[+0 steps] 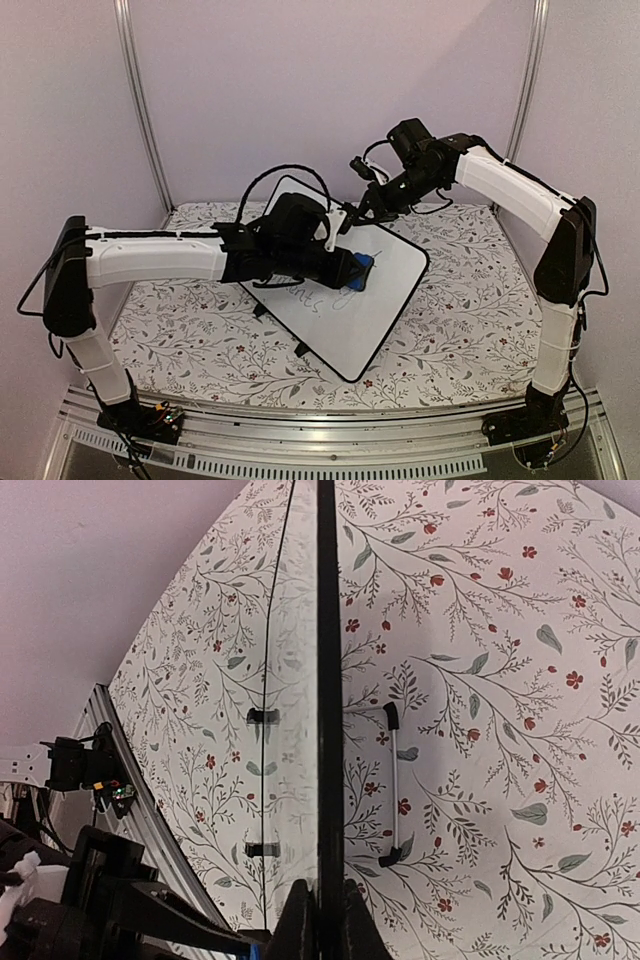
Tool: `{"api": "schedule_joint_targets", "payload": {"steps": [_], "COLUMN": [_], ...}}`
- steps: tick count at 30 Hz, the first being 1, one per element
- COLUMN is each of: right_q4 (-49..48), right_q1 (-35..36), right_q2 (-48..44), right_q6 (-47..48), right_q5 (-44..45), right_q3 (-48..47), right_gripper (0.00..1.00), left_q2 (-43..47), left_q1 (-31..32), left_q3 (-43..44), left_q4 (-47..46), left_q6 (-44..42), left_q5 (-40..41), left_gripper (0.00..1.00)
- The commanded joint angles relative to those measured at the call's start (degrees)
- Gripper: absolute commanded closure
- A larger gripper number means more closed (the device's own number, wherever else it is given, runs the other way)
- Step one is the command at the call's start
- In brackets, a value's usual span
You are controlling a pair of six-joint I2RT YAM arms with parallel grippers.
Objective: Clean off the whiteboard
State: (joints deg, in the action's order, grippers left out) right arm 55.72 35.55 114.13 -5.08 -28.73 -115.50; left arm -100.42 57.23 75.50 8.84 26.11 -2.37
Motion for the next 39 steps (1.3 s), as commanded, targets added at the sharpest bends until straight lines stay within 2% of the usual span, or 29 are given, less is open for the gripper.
{"api": "schedule_joint_targets", "payload": {"steps": [1, 8, 24, 33, 39], "right_q4": [2.5, 2.6, 2.6, 2.6, 2.5], "right_q1": [3.1, 3.1, 3.1, 3.1, 3.2], "right_q2": [-1.5, -1.4, -1.2, -1.4, -1.4], "right_q6": [4.5, 4.5, 4.5, 4.5, 4.5], "right_q5": [-0.1, -0.1, -0.4, -0.3, -0.3], "right_q3": [0.9, 1.0, 0.7, 0.8, 0.8], "right_gripper": [1.00, 1.00, 1.00, 1.00, 1.00], "left_q2": [-5.5, -9.2, -4.1, -4.3, -5.4], "left_q1": [1.1, 1.1, 3.9, 5.9, 5.0], "left_q3": [5.2, 10.4, -3.6, -4.1, -0.4], "left_q4": [0.4, 3.1, 2.4, 4.3, 6.0], "left_q6": [-2.6, -3.8, 3.7, 5.1, 3.7], "left_q5": [-0.2, 2.2, 1.4, 6.7, 10.7], "left_gripper": [1.00, 1.00, 1.00, 1.00, 1.00]}}
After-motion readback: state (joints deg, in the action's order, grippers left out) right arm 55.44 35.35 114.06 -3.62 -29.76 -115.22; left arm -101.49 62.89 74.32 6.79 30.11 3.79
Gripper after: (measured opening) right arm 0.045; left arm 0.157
